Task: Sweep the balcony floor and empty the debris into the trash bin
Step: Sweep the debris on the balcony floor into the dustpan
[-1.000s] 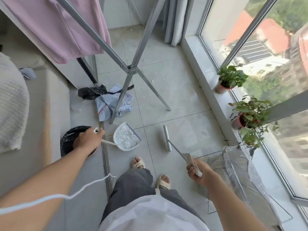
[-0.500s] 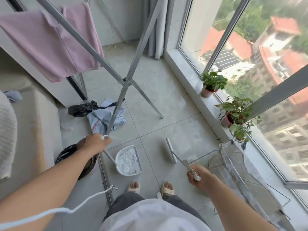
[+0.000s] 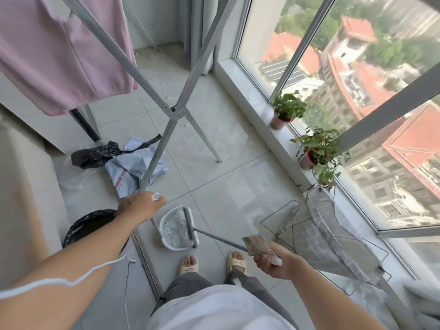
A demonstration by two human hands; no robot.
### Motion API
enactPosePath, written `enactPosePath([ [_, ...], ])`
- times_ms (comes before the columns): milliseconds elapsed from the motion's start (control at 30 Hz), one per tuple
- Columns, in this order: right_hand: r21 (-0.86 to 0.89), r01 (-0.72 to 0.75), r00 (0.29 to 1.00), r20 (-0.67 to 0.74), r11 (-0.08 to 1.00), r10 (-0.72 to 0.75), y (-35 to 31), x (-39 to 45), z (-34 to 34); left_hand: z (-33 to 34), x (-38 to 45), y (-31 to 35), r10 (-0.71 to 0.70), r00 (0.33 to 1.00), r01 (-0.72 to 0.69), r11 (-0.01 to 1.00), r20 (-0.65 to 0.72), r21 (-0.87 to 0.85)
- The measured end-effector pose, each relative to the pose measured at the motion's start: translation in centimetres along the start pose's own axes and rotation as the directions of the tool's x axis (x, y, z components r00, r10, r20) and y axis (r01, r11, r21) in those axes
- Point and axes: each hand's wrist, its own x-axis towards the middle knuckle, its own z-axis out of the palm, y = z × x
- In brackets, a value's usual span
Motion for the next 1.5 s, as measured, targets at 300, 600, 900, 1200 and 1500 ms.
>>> enactPosePath([
  [300, -0.278, 0.034, 0.946, -0.302, 0.960, -0.121, 2.2, 0.8, 3.2, 0.0, 2.2, 1.4, 0.049, 0.995, -0.044, 0.997, -0.086, 0.061],
  [600, -0.060, 0.034, 0.982, -0.185, 0.998, -0.044, -0.1, 1.5, 3.4, -0.1, 2.6, 1.0, 0.070, 0.991, -0.061, 0.995, -0.117, 0.081],
  [900, -0.115, 0.152, 0.960, -0.221, 0.982, -0.175, -5.7, -1.1, 2.1, -3.4, 3.6, 4.2, 0.080, 0.997, -0.079, 0.994, -0.014, 0.076],
  [1200, -0.009, 0.235, 0.942, -0.244, 0.972, -0.230, -13.4, -1.4, -4.4, -7.3, 4.1, 19.0, 0.315, 0.947, -0.302, 0.938, -0.057, 0.170],
  [1500, 0.195, 0.285, 0.945, -0.219, 0.939, -0.242, -23.1, -4.0, -13.5, -10.3, 7.5, 34.4, 0.332, 0.942, -0.316, 0.930, -0.059, 0.189],
])
